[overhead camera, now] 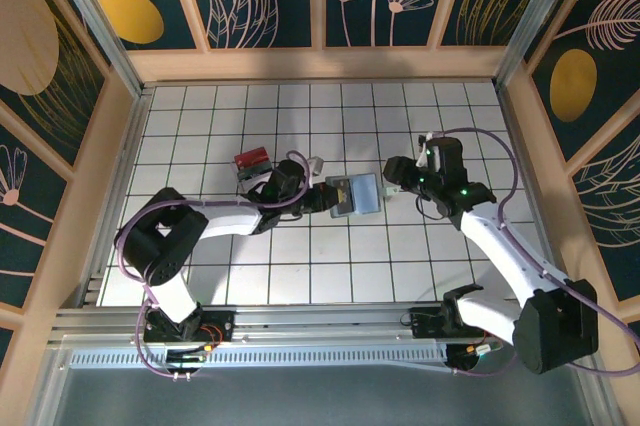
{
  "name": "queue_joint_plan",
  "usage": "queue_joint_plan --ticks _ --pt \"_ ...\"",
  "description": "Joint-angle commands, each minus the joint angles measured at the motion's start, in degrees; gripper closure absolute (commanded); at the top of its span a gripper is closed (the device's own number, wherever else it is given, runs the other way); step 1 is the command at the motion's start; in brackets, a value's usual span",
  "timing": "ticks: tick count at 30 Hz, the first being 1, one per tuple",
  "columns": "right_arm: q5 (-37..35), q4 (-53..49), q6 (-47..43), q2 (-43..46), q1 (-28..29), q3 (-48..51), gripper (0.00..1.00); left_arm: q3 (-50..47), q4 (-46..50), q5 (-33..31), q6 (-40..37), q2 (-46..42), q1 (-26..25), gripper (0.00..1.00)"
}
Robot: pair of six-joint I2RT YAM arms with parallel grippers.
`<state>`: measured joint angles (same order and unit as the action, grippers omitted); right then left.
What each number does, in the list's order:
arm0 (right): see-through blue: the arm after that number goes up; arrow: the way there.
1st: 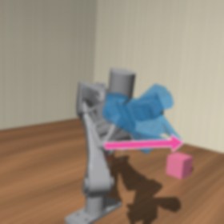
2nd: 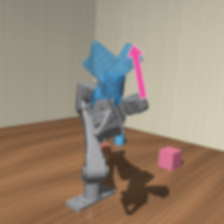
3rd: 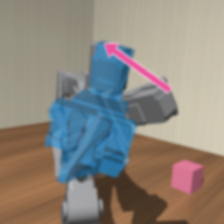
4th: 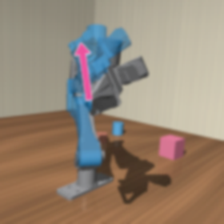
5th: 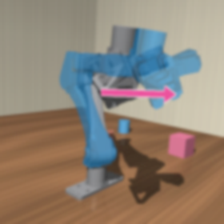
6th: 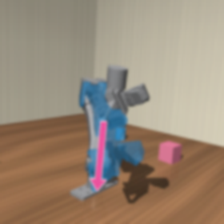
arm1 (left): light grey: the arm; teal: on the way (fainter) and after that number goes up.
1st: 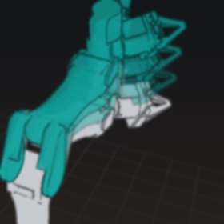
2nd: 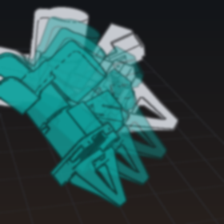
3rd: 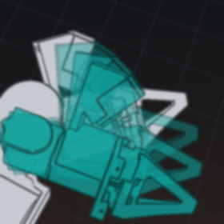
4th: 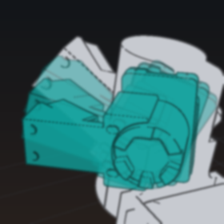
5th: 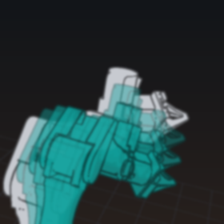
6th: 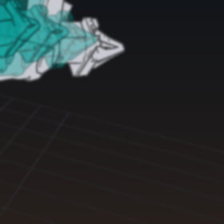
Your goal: Take the credit cards out of the card holder
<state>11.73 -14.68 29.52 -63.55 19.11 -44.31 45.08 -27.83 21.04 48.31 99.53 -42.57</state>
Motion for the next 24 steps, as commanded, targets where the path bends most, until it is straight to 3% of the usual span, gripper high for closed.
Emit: queue_joint_plan --ticks 1,7,12,24 --pt "5.03 3.43 1.73 -1.35 1.22 1.22 0.49 1.5 1.75 2.03 0.82 1.3 -0.41 1.0" --pt "5.56 5.61 3.08 -5.08 3.34 2.4 0.51 2.19 6.83 0.4 -1.08 1.89 -0.5 1.0" --pt "4.9 6.22 3.57 -8.39 4.45 2.47 0.54 3.48 10.3 -2.02 -3.16 2.4 -0.49 0.92" --pt "4.82 6.82 3.0 -11.51 5.57 2.44 0.56 2.95 13.42 -6.17 -3.93 1.12 -0.47 0.52"
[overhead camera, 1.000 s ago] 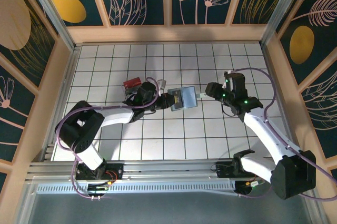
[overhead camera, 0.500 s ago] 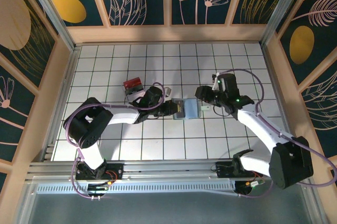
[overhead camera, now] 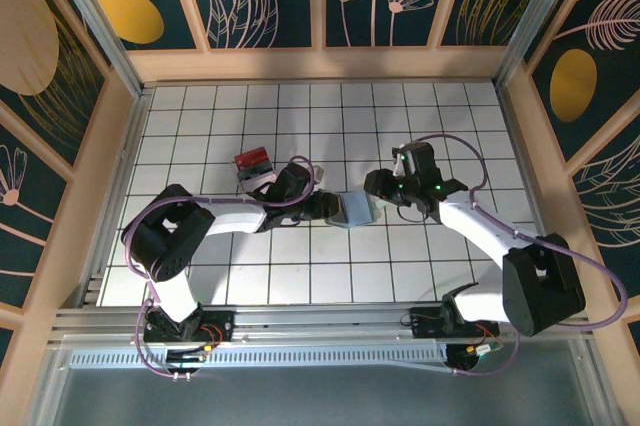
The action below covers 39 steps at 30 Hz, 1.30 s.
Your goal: Take the credit cards out of the card holder
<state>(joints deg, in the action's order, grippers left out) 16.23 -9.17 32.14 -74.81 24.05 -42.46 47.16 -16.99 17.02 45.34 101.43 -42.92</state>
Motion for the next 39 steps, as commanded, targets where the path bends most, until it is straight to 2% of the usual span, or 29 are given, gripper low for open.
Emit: queue_joint_plan --ticks 1,5,9,11,15,21,31,39 --pt "0.29 1.29 0.39 -0.25 0.64 0.54 0.55 1.06 3.36 -2.9 -1.29 -1.14 -0.11 0.48" --pt "0.38 1.3 0.18 -0.09 0.83 0.5 0.56 2.56 8.71 -8.07 -3.27 -2.85 -0.14 0.37" --pt "0.47 1.34 0.13 -0.16 1.04 0.4 0.56 3.29 14.05 -15.28 -3.92 -6.91 -0.1 0.33" --pt "0.51 1.26 0.12 -0.38 1.21 0.22 0.57 3.45 16.04 -18.57 -3.84 -8.54 -0.12 0.34" --pt "1.14 1.87 0.37 -1.28 1.64 0.02 0.58 2.08 16.85 -22.61 -3.82 -11.67 -0.13 0.44" --pt "2.61 3.56 1.25 -3.26 2.73 -0.1 0.61 -0.31 12.2 -19.44 -2.99 -11.84 -0.51 0.54" --pt "6.82 7.03 2.79 -6.93 5.33 -0.17 0.68 -0.18 7.78 -15.48 -2.17 -5.58 -2.95 0.61" --pt "11.14 9.72 4.33 -11.24 5.74 -0.06 0.72 1.89 10.05 -18.24 -2.67 -1.57 -2.9 0.69"
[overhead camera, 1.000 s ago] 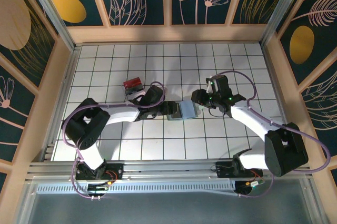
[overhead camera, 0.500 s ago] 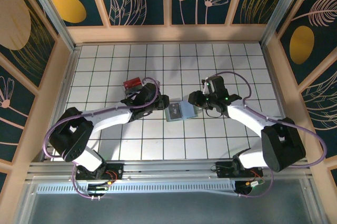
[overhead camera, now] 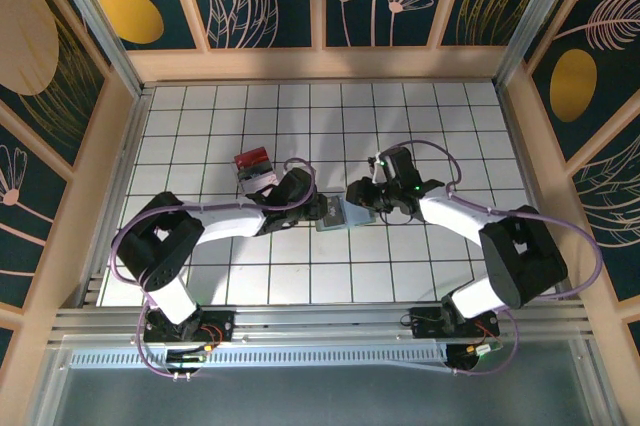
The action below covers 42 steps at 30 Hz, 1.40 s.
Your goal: Take the credit cards out of the card holder
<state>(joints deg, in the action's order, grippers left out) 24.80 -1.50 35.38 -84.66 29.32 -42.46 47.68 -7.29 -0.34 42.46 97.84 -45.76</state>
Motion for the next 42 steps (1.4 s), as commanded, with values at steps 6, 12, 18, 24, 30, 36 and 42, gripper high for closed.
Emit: queue_joint_plan --ticks 6,12,18,24,30,36,42 --pt "3.2 1.73 1.36 -4.3 0.65 -0.52 0.73 2.21 0.84 -0.74 -0.14 4.42 -0.1 0.76" --pt "3.86 2.29 1.58 -6.85 0.74 -0.57 0.74 2.86 1.65 -0.8 -0.4 5.52 -0.08 0.81" --pt "4.03 2.89 1.45 -8.54 0.74 -0.74 0.74 2.64 2.45 -1.33 -0.45 5.3 -0.04 0.83" --pt "5.5 5.36 2.31 -9.41 0.74 -0.18 0.74 2.16 2.65 -1.16 -0.57 5.21 -0.12 0.85" --pt "5.79 5.94 2.31 -9.73 0.74 -0.16 0.75 1.8 2.28 -0.85 -0.42 5.34 -0.1 0.86" --pt "6.05 6.75 2.59 -10.93 0.83 0.1 0.76 1.63 2.13 -0.8 -0.39 5.11 -0.03 0.86" --pt "6.12 7.65 3.18 -12.28 0.83 0.35 0.78 1.43 1.68 -0.37 -0.19 5.34 -0.08 0.87"
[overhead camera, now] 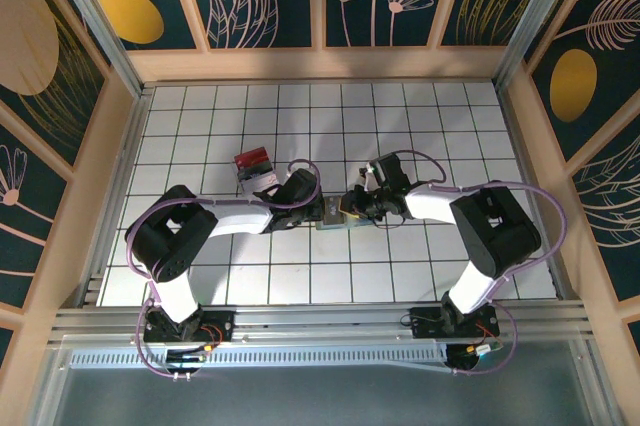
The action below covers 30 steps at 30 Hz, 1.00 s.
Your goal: Take the credit cards out of the card holder
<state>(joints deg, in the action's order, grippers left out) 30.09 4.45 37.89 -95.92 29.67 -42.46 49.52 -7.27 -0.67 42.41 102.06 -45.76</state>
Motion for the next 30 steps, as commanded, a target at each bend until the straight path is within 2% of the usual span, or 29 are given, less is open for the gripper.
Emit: queue_joint_plan --ticks 1,16,20,23,30 --pt "1.08 2.17 0.79 -1.26 0.48 0.43 0.78 -0.47 1.59 0.06 -0.15 1.1 -0.03 0.87" --pt "5.27 8.31 3.37 0.18 -0.01 2.12 0.79 -1.31 0.76 0.76 0.28 1.26 -0.09 0.92" --pt "1.12 3.97 2.16 0.89 0.03 1.77 0.79 -1.65 0.92 0.5 0.65 0.79 -0.1 0.91" --pt "-0.99 1.38 1.07 0.97 0.08 1.54 0.79 -1.73 1.11 0.1 0.76 0.16 -0.11 0.87" --pt "-1.85 0.33 0.66 2.24 0.03 1.55 0.79 -0.91 2.56 -1.42 0.33 -0.77 -0.04 0.85"
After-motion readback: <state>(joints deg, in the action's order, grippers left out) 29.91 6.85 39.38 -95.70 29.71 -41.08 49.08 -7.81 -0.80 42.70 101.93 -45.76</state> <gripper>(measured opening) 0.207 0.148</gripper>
